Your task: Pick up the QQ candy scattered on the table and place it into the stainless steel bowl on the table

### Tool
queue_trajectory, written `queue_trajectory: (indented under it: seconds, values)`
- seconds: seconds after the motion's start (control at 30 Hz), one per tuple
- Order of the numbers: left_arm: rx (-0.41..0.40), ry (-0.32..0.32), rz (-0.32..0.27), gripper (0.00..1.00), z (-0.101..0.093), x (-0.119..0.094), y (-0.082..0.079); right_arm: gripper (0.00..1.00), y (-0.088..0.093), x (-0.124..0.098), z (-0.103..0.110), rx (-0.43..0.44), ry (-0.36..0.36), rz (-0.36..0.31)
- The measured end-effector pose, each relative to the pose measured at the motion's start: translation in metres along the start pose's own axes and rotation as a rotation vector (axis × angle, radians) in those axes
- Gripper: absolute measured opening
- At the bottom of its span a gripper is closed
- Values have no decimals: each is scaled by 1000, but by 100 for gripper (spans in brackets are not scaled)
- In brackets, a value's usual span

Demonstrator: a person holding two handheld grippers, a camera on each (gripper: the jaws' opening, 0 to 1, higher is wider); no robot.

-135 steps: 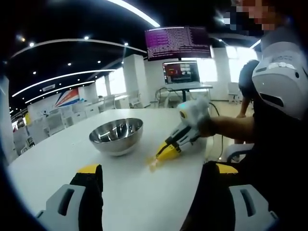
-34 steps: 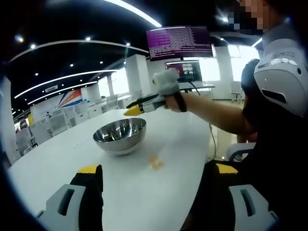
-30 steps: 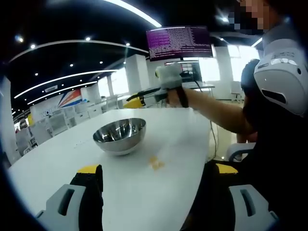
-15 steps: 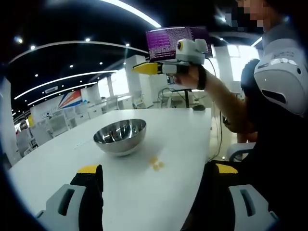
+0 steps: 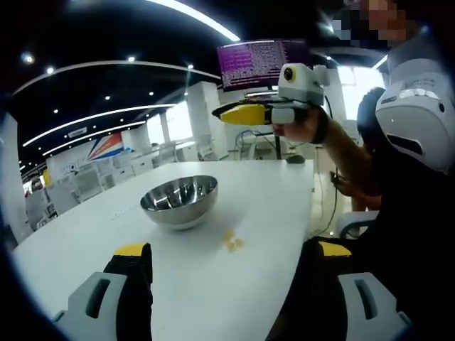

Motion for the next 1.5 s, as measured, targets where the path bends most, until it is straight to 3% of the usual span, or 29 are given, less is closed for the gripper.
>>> queue_trajectory:
  seconds: [0.17,0.4,0.67,0.83,1.5]
  values:
    - [2,7,2,95,0,2,0,20,59,0,19,58,-27,110]
    - [0,12,3,95,0,6,0,19,121,-1,40,151,-55,243]
    - [-4,14,6,94,1,8,2,17,170,4,52,175,-66,340]
    - [-5,14,10,94,2,9,3,17,182,4,51,160,-57,365]
    - [-12,21,14,94,4,12,6,4,182,6,51,183,-61,352]
Point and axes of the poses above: the point that each gripper's makers call its tool centre point, and the gripper's own axes: x roughly forward along the fingers, z roughly to its left, y roughly out of its underside, the point moved 2 cm from there along -x, roughly backward along the fingers, and after that the axes turned 13 degrees about y, right-handed, at the moved point
